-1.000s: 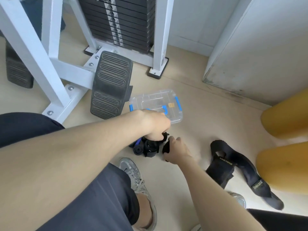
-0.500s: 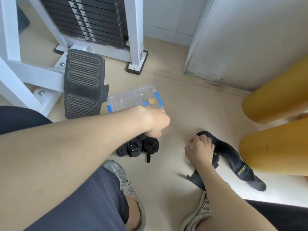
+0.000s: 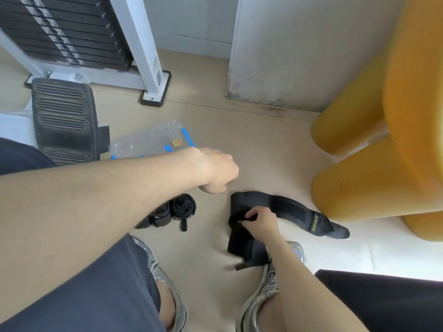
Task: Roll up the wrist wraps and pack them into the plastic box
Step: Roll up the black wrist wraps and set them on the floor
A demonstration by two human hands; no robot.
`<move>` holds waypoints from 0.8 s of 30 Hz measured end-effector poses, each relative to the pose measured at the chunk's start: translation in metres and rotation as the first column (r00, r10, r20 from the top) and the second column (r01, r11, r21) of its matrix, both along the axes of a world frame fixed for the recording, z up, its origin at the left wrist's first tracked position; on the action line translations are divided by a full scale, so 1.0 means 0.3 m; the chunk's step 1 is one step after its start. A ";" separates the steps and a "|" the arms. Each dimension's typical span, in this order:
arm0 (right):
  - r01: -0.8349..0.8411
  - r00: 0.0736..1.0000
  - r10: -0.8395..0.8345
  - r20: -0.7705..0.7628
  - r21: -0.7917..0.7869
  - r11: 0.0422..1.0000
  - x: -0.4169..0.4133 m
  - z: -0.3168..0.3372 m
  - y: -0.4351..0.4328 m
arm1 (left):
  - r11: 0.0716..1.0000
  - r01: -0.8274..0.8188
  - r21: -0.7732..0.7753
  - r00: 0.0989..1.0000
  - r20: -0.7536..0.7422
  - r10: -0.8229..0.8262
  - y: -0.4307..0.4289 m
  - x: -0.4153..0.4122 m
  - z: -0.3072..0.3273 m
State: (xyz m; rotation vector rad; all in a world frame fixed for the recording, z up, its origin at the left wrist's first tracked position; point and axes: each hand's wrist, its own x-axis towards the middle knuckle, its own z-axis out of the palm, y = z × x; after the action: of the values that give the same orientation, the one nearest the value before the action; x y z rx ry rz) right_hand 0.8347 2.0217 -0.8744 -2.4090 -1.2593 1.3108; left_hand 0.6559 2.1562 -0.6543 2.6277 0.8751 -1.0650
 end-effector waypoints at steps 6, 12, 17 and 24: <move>0.505 0.668 -0.527 -0.526 -0.199 0.840 -0.045 0.039 -0.001 | 1.000 0.014 -0.010 0.996 -0.084 -0.015 0.017 0.000 -0.027; 0.376 0.560 -0.390 -0.731 -0.195 0.906 -0.051 0.239 0.130 | 0.995 -0.055 -0.086 0.996 -0.077 0.049 0.025 -0.026 -0.031; 0.224 0.469 -0.130 -0.874 -0.024 0.974 -0.057 0.434 0.214 | 0.935 -0.192 -0.297 0.969 0.091 0.228 0.028 -0.053 0.001; 0.047 0.454 0.014 -0.891 0.039 0.998 -0.029 0.443 0.160 | 0.791 -0.374 -0.485 0.865 0.124 0.485 -0.011 -0.082 0.092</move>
State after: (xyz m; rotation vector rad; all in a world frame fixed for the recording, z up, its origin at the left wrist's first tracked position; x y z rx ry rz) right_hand 0.8259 2.0697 -0.7415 -1.2080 -0.8702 2.0548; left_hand 0.6312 2.1528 -0.6267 1.9829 0.9744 -0.6956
